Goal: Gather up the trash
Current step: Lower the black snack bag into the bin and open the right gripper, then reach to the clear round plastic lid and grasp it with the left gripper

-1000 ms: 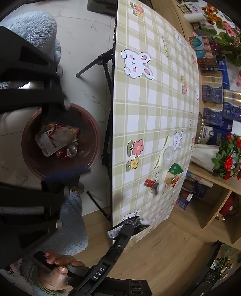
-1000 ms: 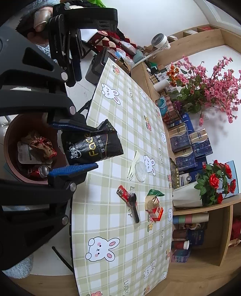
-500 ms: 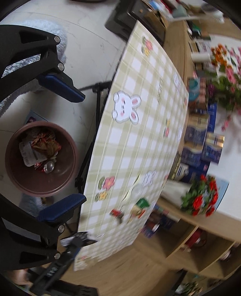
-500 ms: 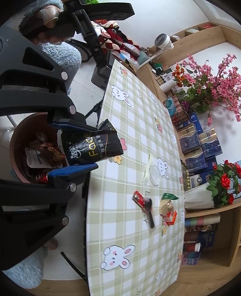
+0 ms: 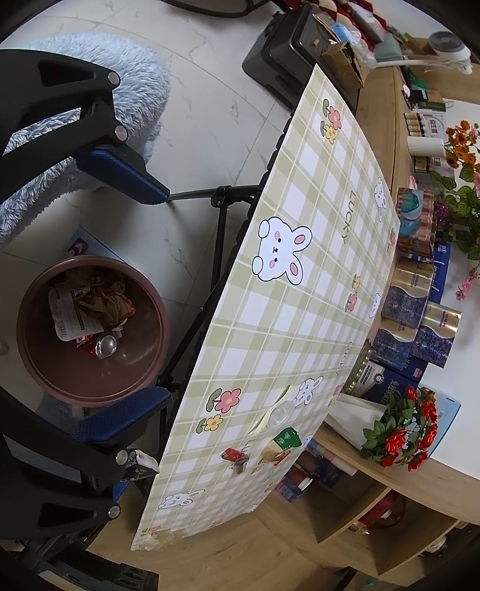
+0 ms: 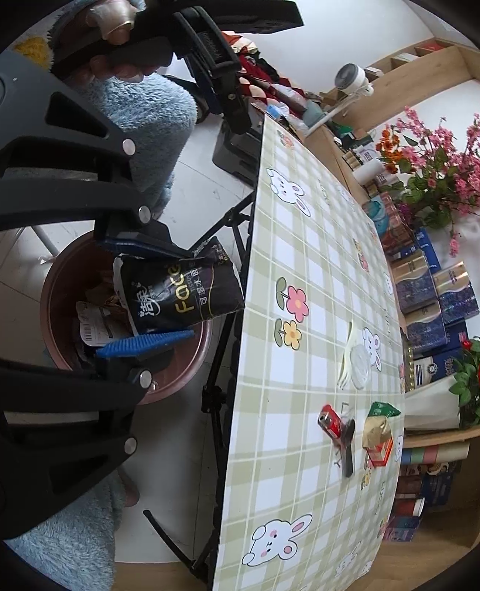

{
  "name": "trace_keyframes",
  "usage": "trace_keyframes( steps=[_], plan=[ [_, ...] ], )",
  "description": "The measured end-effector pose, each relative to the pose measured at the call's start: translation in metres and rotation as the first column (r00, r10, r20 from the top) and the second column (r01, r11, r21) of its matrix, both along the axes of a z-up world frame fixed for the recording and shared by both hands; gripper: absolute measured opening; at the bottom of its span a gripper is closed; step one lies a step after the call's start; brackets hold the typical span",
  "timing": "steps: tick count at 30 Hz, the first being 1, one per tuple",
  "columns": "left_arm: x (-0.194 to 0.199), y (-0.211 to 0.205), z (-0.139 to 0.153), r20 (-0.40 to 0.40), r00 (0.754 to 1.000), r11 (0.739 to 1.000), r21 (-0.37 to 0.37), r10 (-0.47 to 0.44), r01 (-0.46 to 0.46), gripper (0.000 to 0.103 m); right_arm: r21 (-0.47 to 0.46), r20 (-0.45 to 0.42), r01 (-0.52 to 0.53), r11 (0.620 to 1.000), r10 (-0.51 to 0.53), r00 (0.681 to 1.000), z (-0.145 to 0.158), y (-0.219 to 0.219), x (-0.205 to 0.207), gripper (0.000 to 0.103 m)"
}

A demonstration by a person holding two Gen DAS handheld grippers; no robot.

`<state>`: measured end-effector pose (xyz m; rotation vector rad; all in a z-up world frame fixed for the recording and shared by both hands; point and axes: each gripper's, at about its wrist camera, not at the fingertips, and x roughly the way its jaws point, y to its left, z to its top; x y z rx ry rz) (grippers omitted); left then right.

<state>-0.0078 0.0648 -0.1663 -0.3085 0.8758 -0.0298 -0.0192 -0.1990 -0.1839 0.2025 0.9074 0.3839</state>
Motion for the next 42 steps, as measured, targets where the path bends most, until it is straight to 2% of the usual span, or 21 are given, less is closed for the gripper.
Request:
trace_keyframes(
  steps=[3, 5, 8, 13, 24, 30, 35, 42],
  plan=[
    [0.001, -0.001, -0.002, -0.014, 1.000, 1.000, 0.000, -0.001, 0.001, 0.097, -0.007, 0.002, -0.007, 1.000, 0.007, 1.000, 0.001, 0.002, 0.000, 0.046],
    [0.002, -0.002, -0.003, -0.019, 1.000, 1.000, -0.002, -0.004, 0.004, 0.097, -0.026, 0.013, 0.001, 1.000, -0.001, 1.000, 0.002, 0.002, 0.000, 0.073],
    [0.003, -0.002, -0.004, -0.025, 1.000, 1.000, 0.000, -0.005, 0.005, 0.097, -0.048, 0.037, 0.021, 0.999, -0.019, 0.999, 0.005, 0.002, -0.002, 0.085],
    [0.003, -0.002, -0.005, -0.028, 1.000, 1.000, 0.001, -0.006, 0.006, 0.097, -0.103, 0.050, 0.085, 0.991, -0.080, 0.996, 0.004, -0.004, 0.000, 0.094],
    [0.008, -0.008, -0.009, -0.047, 0.999, 0.999, 0.030, -0.022, 0.023, 0.097, -0.141, 0.036, 0.165, 0.976, -0.162, 0.986, -0.001, -0.019, 0.009, 0.097],
    [0.016, -0.025, -0.006, -0.028, 0.996, 0.994, 0.069, -0.087, 0.089, 0.097, -0.134, 0.059, 0.220, 0.966, -0.214, 0.975, 0.005, -0.042, 0.023, 0.097],
    [0.037, -0.048, -0.001, -0.016, 0.983, 0.977, 0.111, -0.183, 0.184, 0.097, -0.133, 0.074, 0.290, 0.948, -0.283, 0.956, 0.009, -0.074, 0.045, 0.097],
    [0.112, -0.096, 0.012, -0.009, 0.943, 0.929, 0.172, -0.332, 0.328, 0.097, -0.104, 0.075, 0.362, 0.926, -0.356, 0.932, 0.011, -0.117, 0.084, 0.097]
  ],
)
